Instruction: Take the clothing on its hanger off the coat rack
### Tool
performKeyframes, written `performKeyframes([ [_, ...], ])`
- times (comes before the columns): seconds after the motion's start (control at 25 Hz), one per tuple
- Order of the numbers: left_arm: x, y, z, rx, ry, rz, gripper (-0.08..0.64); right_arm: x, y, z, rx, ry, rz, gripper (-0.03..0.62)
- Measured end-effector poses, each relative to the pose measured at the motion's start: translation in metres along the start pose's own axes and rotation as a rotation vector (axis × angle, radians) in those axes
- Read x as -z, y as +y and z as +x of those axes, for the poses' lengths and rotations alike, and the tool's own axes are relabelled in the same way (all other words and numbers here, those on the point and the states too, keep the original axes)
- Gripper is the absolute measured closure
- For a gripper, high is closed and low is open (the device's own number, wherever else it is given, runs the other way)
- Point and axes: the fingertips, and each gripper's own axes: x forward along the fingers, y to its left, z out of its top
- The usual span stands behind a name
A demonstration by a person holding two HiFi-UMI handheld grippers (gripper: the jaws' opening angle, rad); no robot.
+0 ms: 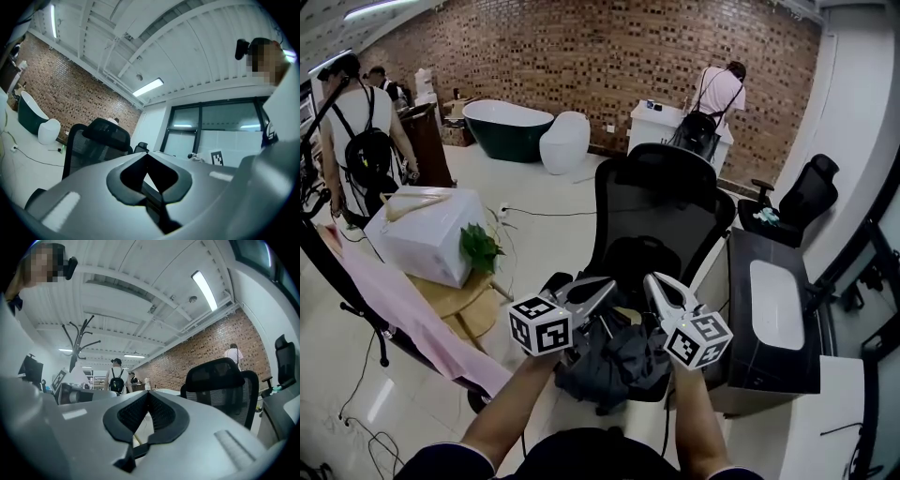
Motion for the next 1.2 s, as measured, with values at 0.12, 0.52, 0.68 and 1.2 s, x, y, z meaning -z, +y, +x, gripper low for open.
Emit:
performKeyframes([
  [0.12, 0.0012, 0.0014, -0.0017, -0.004, 0.006, -0.003, 0.548, -0.0007, 0.0012, 0.0008, -0.005, 0.005, 0.003, 0.592],
  [0.52, 0.003, 0.004, -0.0018, -0.012, 0.013, -0.01, 0.548, 0.0019, 0.0035, 0.0031, -0.022, 0.015, 0.023, 0.592],
  [0.68, 0.0052, 0.0032, 0.0002, -0.011, 0.018, -0.011, 0.548, 0.0014, 0.0024, 0.0017, -0.021, 0.014, 0.023, 0.592],
  [1.2, 0.0077, -0.002, 0.0026, -0.014, 0.024, -0.006, 0.548, -0.0001, 0.0022, -0.004, -0.025, 0.009, 0.03, 0.592],
])
